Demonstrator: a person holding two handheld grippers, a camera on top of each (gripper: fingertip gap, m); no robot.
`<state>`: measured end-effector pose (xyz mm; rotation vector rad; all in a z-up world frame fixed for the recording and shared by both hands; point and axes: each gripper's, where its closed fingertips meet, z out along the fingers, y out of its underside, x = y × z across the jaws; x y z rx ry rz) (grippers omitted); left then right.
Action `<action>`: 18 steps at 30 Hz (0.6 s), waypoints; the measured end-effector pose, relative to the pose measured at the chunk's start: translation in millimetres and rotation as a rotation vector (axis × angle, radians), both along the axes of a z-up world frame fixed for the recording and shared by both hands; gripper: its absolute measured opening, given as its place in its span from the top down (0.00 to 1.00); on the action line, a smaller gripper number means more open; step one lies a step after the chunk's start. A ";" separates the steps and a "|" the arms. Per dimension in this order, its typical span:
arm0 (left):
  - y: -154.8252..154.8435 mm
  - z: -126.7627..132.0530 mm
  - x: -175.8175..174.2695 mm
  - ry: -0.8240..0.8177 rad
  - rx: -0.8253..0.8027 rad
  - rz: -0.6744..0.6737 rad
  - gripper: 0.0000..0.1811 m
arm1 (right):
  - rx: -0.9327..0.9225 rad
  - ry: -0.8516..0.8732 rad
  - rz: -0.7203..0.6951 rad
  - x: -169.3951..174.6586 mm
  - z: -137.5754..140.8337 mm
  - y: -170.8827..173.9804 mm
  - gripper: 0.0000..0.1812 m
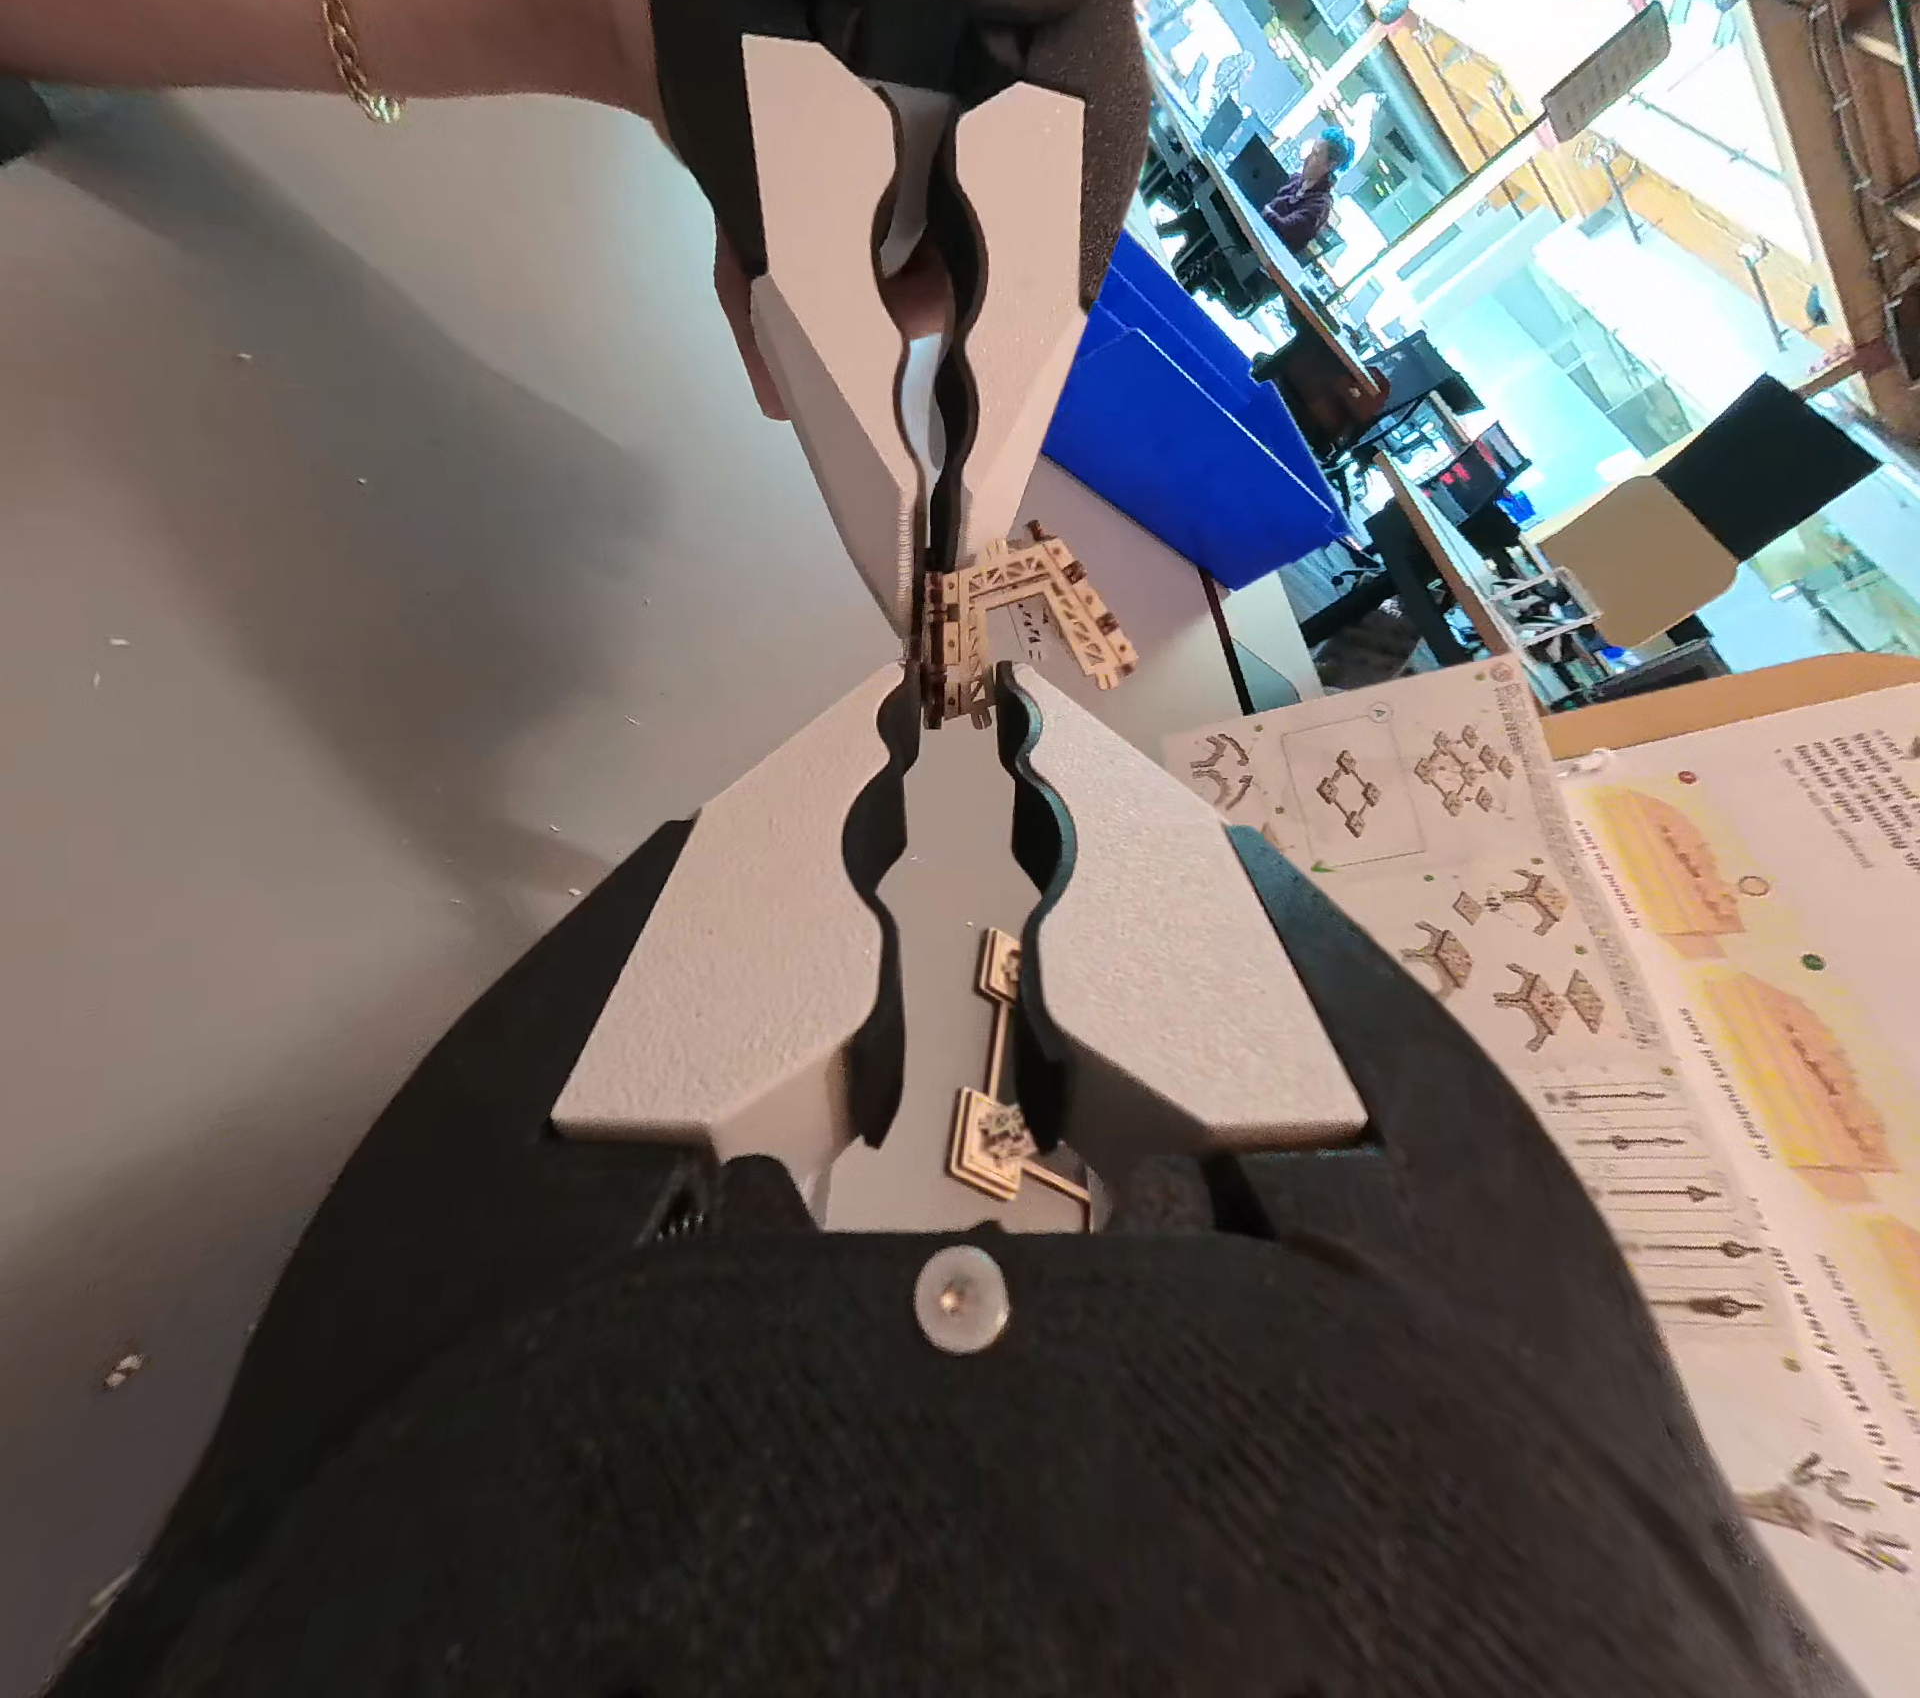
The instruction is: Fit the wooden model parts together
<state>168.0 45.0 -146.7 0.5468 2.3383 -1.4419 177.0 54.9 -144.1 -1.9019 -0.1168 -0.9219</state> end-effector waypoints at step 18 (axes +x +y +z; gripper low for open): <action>-0.6 -11.7 9.4 -0.088 0.076 0.052 1.00 | -0.080 -0.023 -0.054 4.4 -8.5 0.3 0.95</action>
